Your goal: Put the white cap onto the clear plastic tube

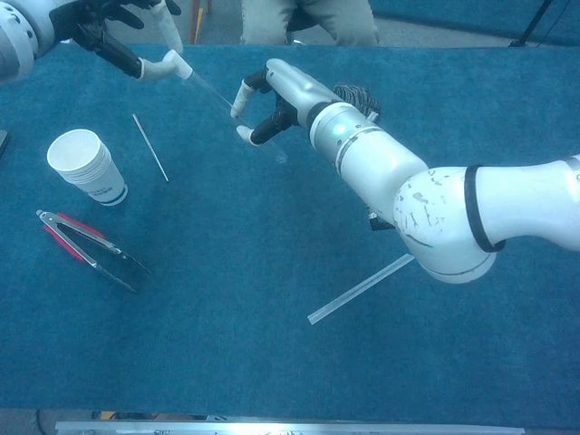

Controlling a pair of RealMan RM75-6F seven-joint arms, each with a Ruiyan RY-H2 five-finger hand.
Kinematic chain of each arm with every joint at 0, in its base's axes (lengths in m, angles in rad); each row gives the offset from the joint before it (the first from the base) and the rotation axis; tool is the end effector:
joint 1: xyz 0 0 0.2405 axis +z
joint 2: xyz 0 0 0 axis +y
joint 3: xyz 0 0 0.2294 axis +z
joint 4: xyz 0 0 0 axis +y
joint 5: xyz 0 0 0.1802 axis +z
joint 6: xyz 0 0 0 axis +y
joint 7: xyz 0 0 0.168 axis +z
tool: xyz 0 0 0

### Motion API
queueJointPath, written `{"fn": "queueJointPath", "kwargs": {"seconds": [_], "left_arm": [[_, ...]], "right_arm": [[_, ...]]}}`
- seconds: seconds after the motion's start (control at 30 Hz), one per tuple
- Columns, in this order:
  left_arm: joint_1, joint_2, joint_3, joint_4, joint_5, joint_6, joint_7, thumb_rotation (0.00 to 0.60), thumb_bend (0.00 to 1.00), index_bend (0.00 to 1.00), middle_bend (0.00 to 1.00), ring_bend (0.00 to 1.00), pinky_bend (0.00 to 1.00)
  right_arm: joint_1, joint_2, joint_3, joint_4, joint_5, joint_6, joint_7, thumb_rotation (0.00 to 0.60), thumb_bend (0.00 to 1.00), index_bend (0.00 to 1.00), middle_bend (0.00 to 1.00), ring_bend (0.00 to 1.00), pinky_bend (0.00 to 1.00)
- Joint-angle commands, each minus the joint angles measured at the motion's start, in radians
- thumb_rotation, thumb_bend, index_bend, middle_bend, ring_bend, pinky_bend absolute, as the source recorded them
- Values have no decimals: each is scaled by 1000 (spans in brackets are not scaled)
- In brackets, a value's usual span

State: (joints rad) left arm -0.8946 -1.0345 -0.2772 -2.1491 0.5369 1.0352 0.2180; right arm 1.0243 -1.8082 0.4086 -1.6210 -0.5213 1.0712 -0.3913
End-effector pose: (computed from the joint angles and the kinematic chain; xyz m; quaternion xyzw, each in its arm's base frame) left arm -0.0666 0.3236 0.1137 -0.6223 -0.5638 -0.4095 0.3567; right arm 0.0007 -0.3325 -0.0500 0.6155 -0.5948 0.4285 0.2896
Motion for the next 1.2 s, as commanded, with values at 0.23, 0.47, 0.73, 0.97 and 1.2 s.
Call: {"fn": "queueJointPath", "kwargs": {"seconds": [0.23, 0.47, 0.73, 0.97, 1.2], "left_arm": [[1, -1, 2, -4, 6, 3, -2, 600, 319, 535, 135, 0, 0], [1, -8, 5, 3, 5, 1, -4, 600, 319, 535, 134, 0, 0], [1, -9, 9, 9, 6, -2, -3, 600, 319, 535, 134, 0, 0], [1, -9, 14, 14, 7, -5, 0, 600, 319, 535, 134, 0, 0], [-1, -17, 16, 17, 8, -5, 2, 600, 319, 535, 134, 0, 0]], "right_arm": [[2, -9, 4, 10, 0, -3, -2, 600, 383, 672, 243, 140, 418], [3, -15, 9, 11, -4, 0, -3, 600, 383, 672, 243, 140, 418], [1, -17, 9, 12, -1, -4, -4, 600, 383, 672, 243, 139, 418], [-1, -18, 9, 16, 1, -9, -5, 600, 383, 672, 243, 140, 418], [-1, -19, 11, 19, 1, -11, -5, 600, 383, 672, 243, 140, 418]]}}
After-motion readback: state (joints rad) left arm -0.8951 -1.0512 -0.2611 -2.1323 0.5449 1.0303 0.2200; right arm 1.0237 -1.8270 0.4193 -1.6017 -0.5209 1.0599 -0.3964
